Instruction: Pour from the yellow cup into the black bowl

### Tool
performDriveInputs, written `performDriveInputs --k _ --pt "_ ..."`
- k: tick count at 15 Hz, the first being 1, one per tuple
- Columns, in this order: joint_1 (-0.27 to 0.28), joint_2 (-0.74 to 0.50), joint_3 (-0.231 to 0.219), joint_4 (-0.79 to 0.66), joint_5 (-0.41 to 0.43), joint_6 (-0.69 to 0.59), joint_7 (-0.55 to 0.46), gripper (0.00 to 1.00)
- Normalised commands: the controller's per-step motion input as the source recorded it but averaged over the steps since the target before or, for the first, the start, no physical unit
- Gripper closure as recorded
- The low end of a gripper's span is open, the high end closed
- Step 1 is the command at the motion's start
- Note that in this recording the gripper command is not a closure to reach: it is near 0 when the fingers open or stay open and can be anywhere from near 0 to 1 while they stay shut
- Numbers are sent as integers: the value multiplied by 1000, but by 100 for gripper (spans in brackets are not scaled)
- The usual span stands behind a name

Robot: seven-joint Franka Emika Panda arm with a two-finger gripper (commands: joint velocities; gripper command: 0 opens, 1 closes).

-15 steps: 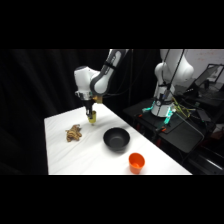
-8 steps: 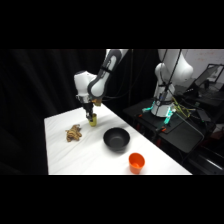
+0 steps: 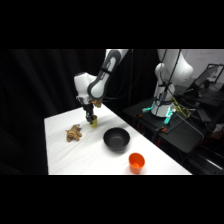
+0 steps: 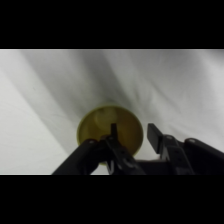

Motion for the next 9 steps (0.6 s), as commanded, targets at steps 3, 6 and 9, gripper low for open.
performDriveInputs --k 3,6,9 --pt "-16 -192 24 2 82 -104 -118 0" --pt "2 -443 -17 -105 60 -224 -80 0" --pt "6 -659 -45 -164 65 -409 -52 0"
